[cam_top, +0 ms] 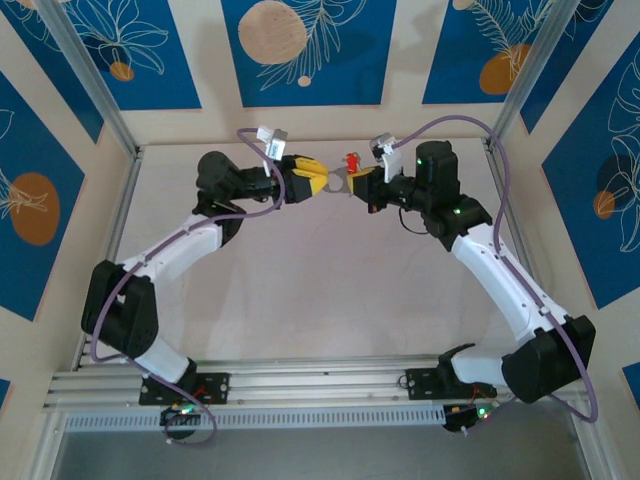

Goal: Put the keys on the keyring

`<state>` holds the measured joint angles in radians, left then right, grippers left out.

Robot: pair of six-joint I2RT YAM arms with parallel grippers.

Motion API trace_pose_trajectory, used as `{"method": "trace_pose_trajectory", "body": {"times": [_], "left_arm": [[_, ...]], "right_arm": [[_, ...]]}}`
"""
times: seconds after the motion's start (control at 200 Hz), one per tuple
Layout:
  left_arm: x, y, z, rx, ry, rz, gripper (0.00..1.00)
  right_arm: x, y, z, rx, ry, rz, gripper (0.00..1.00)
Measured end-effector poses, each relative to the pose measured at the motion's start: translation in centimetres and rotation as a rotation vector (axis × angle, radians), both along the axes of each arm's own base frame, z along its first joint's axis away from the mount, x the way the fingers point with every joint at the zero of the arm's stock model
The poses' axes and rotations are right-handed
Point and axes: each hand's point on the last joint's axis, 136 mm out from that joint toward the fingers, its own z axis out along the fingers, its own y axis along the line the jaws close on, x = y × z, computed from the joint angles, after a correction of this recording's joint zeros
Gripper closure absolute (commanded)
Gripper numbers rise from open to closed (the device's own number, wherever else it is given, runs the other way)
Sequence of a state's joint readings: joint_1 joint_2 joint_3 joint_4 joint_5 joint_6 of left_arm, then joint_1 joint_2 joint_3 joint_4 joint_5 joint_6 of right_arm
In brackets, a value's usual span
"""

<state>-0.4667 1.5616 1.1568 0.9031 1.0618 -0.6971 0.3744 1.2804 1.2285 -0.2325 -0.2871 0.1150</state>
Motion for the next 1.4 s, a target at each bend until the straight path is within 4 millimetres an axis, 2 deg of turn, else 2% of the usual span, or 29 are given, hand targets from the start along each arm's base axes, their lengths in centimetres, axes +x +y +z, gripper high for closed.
{"method": "trace_pose_trajectory", "body": {"times": [0.26,0.445,0.555,0.725,0.84,0.935,1.055,1.23,1.4], "left_arm": [[0.5,1.5,-1.2,0.001,0.04,0.096,0.67],[0.2,2.7,-1.1,-0.001,0.042,0.173,0.66],[-0.4,3.3,-1.1,0.003,0.035,0.202,0.65],[-0.8,3.7,-1.2,0.01,0.034,0.228,0.65],[-0.9,3.9,-1.5,0.02,0.037,0.241,0.65],[-1.1,4.0,-1.6,0.027,0.043,0.248,0.65],[-1.4,4.2,-1.6,0.034,0.035,0.255,0.65],[-1.4,4.3,-1.8,0.036,0.038,0.259,0.65],[-1.3,4.3,-2.1,0.039,0.044,0.259,0.65]], "right_arm": [[2.5,0.5,-4.3,-0.041,0.098,-0.016,1.0],[4.8,1.1,-6.9,-0.058,0.156,-0.024,1.0],[7.0,1.3,-8.1,-0.06,0.179,-0.041,1.0],[11.4,1.1,-10.4,-0.058,0.223,-0.086,1.0],[14.0,0.6,-13.6,-0.061,0.279,-0.13,1.0],[15.2,-0.3,-16.8,-0.078,0.341,-0.173,1.0],[15.3,-1.6,-20.0,-0.092,0.405,-0.22,1.0],[13.1,-3.1,-23.5,-0.095,0.485,-0.263,1.0],[10.9,-3.4,-25.0,-0.094,0.531,-0.274,1.0]]}}
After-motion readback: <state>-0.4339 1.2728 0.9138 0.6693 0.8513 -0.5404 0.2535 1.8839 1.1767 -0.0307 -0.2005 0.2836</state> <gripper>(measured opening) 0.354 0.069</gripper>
